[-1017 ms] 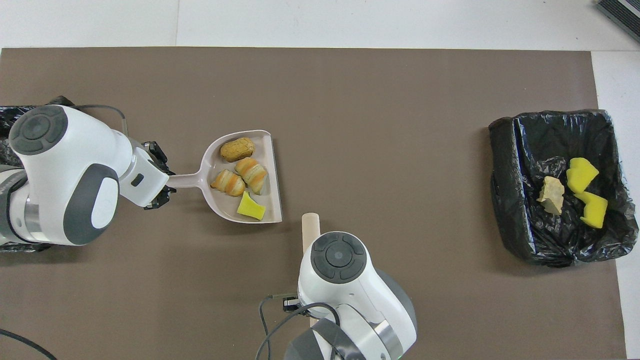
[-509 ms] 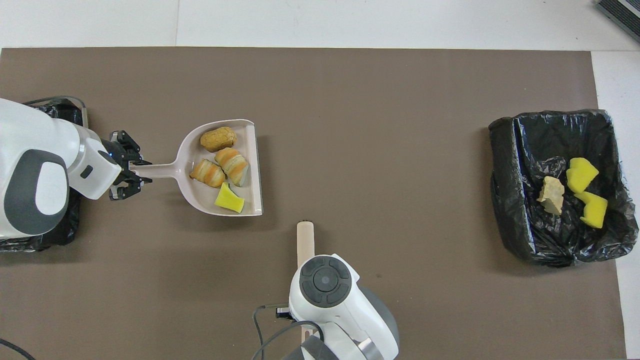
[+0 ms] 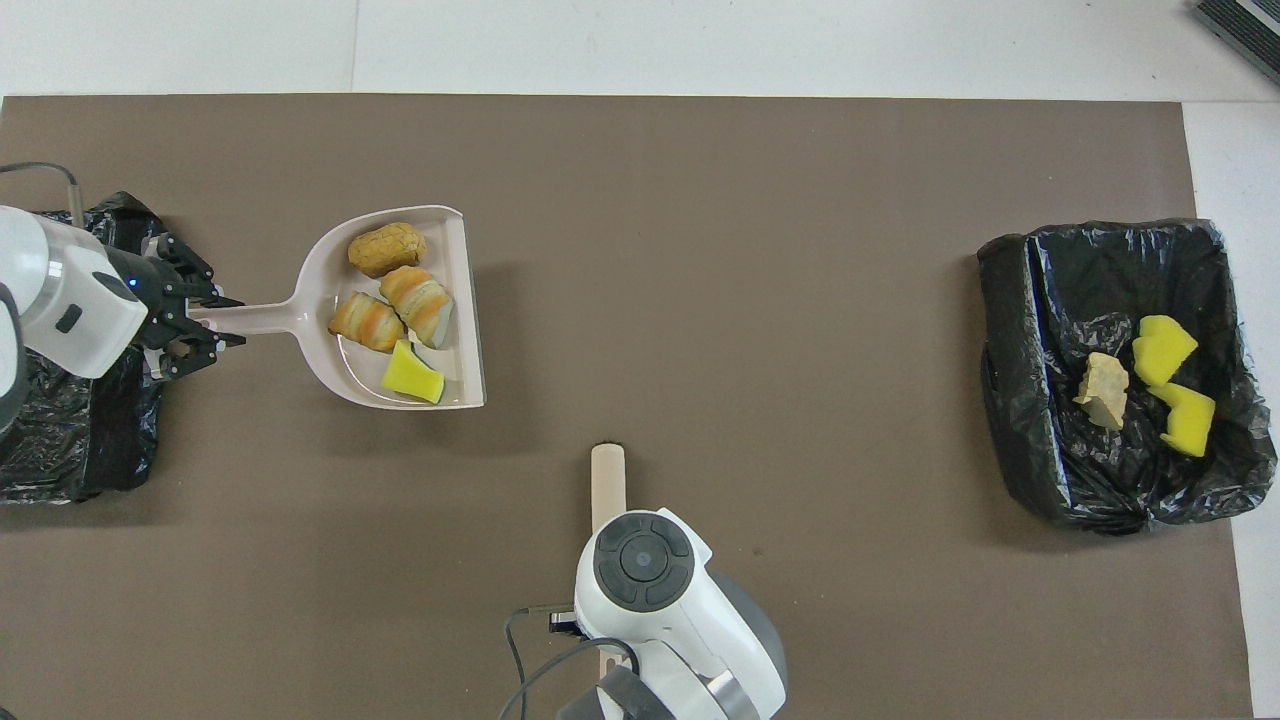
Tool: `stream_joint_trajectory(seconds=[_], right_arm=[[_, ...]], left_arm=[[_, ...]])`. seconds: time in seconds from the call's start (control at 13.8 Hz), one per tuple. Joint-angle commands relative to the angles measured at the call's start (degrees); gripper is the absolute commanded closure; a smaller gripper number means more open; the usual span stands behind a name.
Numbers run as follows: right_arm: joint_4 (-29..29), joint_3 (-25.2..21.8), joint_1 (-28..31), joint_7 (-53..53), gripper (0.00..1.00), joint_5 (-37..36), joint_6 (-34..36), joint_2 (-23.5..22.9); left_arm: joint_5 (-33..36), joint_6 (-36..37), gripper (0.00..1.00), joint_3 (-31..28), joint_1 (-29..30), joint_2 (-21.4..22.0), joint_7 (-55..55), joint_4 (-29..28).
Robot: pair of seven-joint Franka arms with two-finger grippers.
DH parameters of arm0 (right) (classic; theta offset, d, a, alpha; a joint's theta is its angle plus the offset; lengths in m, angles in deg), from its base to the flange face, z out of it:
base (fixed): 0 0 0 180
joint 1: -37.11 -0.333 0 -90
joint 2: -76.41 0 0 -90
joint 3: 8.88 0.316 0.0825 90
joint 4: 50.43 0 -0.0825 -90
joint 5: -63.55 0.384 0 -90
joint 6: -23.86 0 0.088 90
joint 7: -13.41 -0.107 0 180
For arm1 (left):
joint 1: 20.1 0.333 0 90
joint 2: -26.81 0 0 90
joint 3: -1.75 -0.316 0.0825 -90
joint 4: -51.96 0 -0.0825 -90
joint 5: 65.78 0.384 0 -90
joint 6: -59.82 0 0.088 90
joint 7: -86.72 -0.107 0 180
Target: Sweep and dump trash in bin
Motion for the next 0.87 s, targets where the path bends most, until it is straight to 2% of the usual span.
stream_joint_trajectory(seconds=[0.0,0.15,0.44,0.58,0.8], right_arm=[[4.1,-0.3,2.8,1.1,0.0,-8.1,0.1,-1.5],[6.3,-0.3,8.9,1.4,0.0,-11.0,1.0,-0.1],[10.2,-0.3,16.9,2.1,0.0,-17.8,3.4,1.5],[13.2,-0.1,21.1,4.7,0.0,-18.3,6.2,1.5],[15.7,-0.2,24.1,7.9,0.0,-18.3,7.5,1.5]], left_arm=[[-2.8,3.7,1.0,0.7,5.8,0.1,-7.2,0.9],[-3.5,7.3,1.0,0.7,10.9,-0.1,-13.7,2.9],[-3.9,15.4,1.0,0.3,19.8,-2.2,-24.6,9.9],[-3.6,17.4,1.0,0.3,22.4,-4.4,-27.3,14.3],[-3.1,20.2,1.0,0.1,24.8,-9.2,-27.4,22.9]])
